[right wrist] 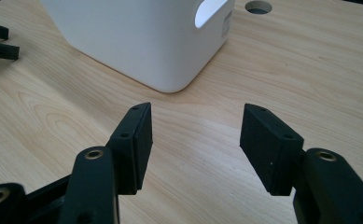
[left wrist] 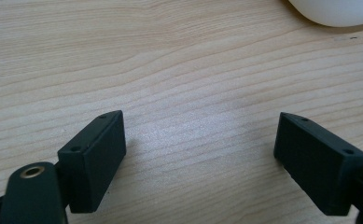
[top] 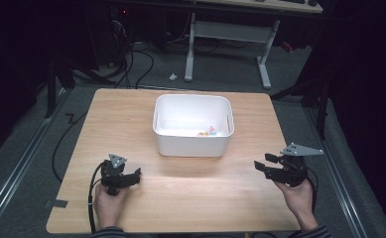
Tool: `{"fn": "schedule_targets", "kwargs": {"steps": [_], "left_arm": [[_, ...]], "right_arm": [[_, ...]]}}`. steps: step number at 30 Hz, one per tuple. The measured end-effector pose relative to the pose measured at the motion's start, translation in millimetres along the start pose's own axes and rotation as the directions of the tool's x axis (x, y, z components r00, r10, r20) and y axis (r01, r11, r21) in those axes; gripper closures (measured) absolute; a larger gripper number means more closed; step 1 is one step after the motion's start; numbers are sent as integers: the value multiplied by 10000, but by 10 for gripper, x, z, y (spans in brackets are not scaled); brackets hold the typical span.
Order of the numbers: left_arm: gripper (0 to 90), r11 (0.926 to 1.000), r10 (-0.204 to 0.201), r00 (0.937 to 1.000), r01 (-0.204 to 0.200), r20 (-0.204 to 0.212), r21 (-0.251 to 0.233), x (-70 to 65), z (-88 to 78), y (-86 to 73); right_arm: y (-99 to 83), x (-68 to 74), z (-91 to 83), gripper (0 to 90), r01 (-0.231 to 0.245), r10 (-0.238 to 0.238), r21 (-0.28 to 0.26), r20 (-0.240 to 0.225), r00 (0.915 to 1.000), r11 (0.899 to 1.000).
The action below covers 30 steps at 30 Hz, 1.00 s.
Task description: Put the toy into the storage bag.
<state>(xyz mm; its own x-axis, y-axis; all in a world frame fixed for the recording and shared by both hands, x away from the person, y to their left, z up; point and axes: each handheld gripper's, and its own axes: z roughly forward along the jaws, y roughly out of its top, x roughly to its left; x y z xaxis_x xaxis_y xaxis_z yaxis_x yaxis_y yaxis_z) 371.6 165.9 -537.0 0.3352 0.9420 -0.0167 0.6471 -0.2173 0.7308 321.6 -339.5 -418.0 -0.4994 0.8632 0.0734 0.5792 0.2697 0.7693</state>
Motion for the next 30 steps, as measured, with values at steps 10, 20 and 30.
{"fn": "schedule_targets", "kwargs": {"steps": [10, 20, 30], "left_arm": [[170, 10000, 0, 10000, 0, 4, 1, 0, 0, 0], [170, 10000, -2, 10000, 2, 6, -1, 1, 0, 0], [170, 10000, -3, 10000, 3, 9, 0, 1, -1, 0]], "right_arm": [[-67, 41, 208, 445, -43, 47, 339, -121, 9999, 9994], [-133, 62, 438, 436, -109, 132, 587, -401, 9991, 9982], [-218, 43, 672, 426, -297, 330, 884, -358, 9988, 9956]]}}
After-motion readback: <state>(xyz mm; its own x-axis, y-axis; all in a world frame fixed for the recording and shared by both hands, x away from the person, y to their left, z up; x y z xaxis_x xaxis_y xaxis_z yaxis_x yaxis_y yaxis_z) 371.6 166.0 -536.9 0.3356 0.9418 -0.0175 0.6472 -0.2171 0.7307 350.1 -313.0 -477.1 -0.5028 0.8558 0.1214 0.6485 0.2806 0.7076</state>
